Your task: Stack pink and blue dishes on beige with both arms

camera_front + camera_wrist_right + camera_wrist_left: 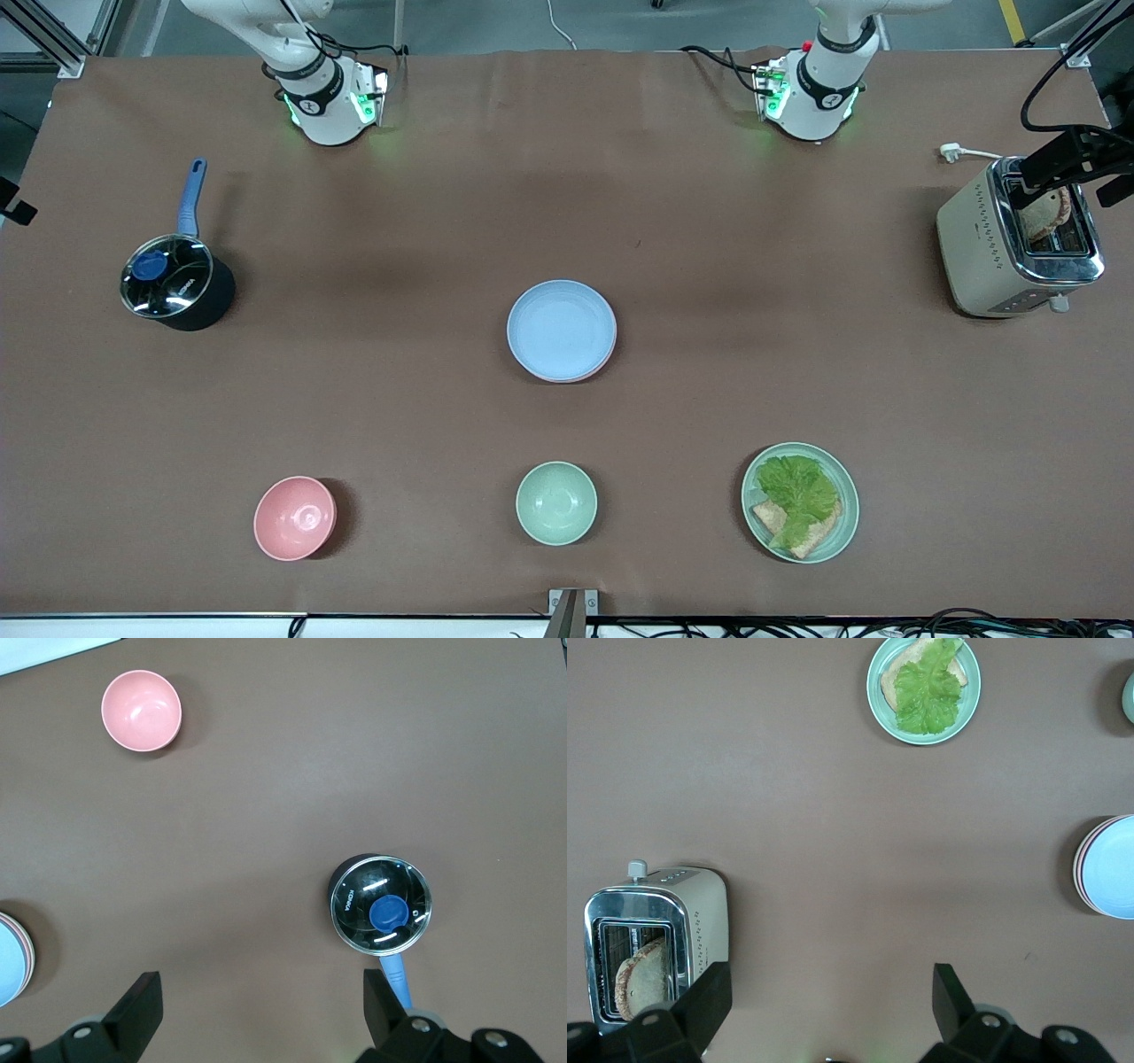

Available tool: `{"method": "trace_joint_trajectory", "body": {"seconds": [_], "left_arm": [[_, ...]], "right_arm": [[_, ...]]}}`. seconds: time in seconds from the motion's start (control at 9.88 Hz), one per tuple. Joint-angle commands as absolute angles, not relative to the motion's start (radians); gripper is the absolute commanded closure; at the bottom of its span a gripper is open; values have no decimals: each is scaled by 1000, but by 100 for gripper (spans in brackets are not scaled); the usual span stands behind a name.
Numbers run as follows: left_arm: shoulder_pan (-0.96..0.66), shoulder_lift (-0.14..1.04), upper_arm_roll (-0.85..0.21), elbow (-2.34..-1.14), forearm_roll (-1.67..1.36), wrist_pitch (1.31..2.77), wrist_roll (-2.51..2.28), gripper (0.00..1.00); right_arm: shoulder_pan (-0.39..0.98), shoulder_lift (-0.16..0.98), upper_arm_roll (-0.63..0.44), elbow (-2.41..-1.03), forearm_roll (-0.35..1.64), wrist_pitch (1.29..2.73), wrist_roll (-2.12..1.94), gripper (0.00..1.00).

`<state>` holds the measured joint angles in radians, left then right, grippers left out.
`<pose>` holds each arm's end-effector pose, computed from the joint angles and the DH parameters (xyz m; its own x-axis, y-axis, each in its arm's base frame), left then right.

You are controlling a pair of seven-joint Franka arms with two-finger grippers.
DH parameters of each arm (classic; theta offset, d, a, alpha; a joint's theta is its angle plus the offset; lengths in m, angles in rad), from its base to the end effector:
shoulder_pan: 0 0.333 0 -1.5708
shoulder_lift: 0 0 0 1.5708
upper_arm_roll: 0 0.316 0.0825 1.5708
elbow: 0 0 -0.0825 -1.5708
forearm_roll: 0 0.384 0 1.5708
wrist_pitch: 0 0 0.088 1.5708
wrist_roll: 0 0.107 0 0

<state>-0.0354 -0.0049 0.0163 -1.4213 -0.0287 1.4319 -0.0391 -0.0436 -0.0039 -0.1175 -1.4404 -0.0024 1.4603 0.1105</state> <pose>0.5372 -0.0136 0.6844 0.9998 0.0160 0.0144 0.0156 -0.9995 0.0290 0.5342 -0.0873 0.6776 0.9630 -0.2685 0.0238 -0.2686 -0.9633 -0.0007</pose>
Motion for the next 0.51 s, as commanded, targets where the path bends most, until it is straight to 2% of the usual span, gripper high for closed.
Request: {"method": "trace_joint_trajectory", "body": {"seconds": [0.0,0.41], "left_arm": [[-40,-18,17,-1468,-22,1431,-29,0],[-40,-23,6,-1477,-17,1431,-28,0]], "right_arm": [[-66,8,-92,-1431,15,1457,89,0],[-66,8,-87,-1433,15,1457,87,0]]}}
